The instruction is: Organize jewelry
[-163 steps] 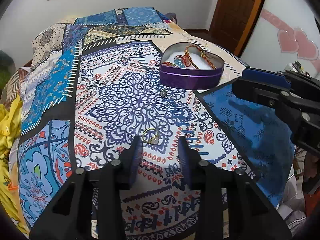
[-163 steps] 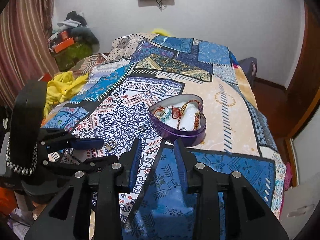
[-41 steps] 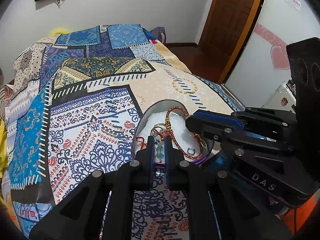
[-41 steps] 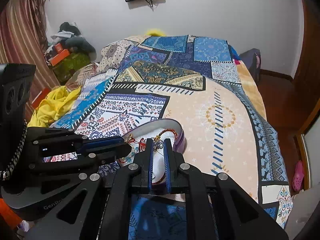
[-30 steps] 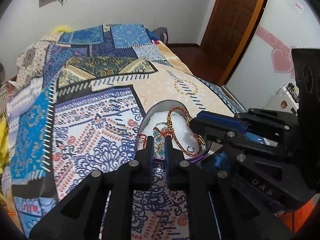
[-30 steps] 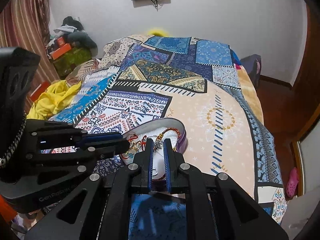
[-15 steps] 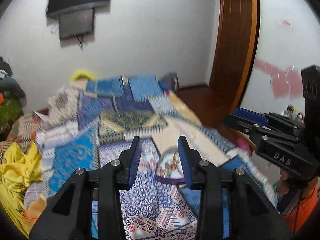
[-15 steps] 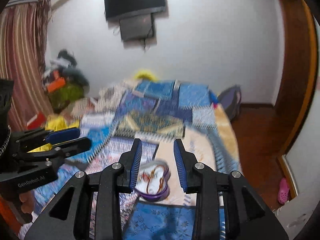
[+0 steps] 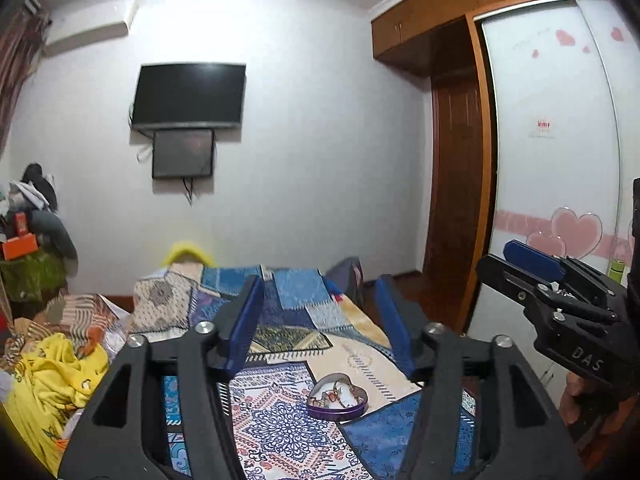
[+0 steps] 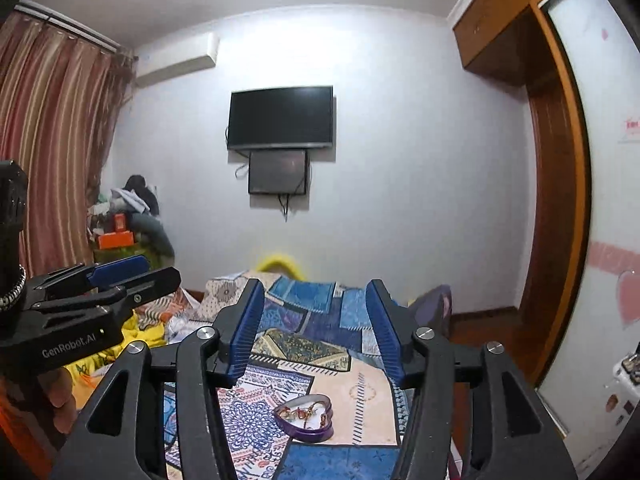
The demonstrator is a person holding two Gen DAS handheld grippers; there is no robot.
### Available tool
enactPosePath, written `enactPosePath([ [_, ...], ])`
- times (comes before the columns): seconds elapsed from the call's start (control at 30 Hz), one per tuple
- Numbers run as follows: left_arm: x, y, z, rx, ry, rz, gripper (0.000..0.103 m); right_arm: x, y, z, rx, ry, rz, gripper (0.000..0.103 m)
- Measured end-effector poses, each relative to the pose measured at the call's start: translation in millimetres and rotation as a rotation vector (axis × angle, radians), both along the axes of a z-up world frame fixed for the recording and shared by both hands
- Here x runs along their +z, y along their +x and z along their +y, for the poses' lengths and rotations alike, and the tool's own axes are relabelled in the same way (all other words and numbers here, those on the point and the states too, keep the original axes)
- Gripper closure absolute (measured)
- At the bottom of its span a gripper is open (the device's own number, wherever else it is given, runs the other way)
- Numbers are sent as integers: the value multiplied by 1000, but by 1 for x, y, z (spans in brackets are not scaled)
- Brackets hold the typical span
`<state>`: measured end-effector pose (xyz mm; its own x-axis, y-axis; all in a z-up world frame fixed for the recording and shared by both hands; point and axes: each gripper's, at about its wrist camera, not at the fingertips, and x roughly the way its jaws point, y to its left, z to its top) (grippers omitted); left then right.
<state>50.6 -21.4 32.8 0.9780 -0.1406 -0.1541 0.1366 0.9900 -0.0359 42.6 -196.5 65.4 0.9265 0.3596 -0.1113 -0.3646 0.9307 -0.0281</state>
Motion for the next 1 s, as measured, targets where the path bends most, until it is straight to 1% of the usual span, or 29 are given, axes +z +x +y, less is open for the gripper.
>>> enactPosePath([
  [0.03, 0, -5, 0, 2, 2, -7, 43, 0, -2, 0, -9, 5, -7, 47],
  [0.1, 1, -15, -1, 18, 7, -20, 35, -3, -1, 2, -31, 12, -17, 28],
  [0.13, 0, -18, -2, 30, 10, -26, 32, -3, -3, 2, -44, 18, -24, 24],
  [0.17, 0, -19, -3, 39, 13, -29, 27, -3, -2, 2, -56, 25, -30, 17],
  [0.2, 0, -21, -3, 45, 18, -31, 16, -4, -4, 2, -61, 30, -32, 13],
  [0.23, 0, -23, -3, 46, 20, -34, 10, -4, -3, 3, -61, 32, -29, 12],
  [0.27, 0, -27, -3, 49, 16, -40, 0, -4, -4, 3, -60, 31, -25, 8],
  [0.3, 0, -30, -1, 56, 6, -47, 0, -3, -8, 2, -62, 28, -23, 6],
  [0.5, -3, -38, 1, 80, -21, -31, 0, -4, -15, 0, -60, 20, -13, 5],
  [0.63, -8, -41, 3, 99, -22, -27, 0, -7, -19, -3, -54, 15, -6, 5],
  [1.0, -12, -38, 2, 109, -12, -14, 0, -13, -19, -6, -51, 17, 10, 5],
])
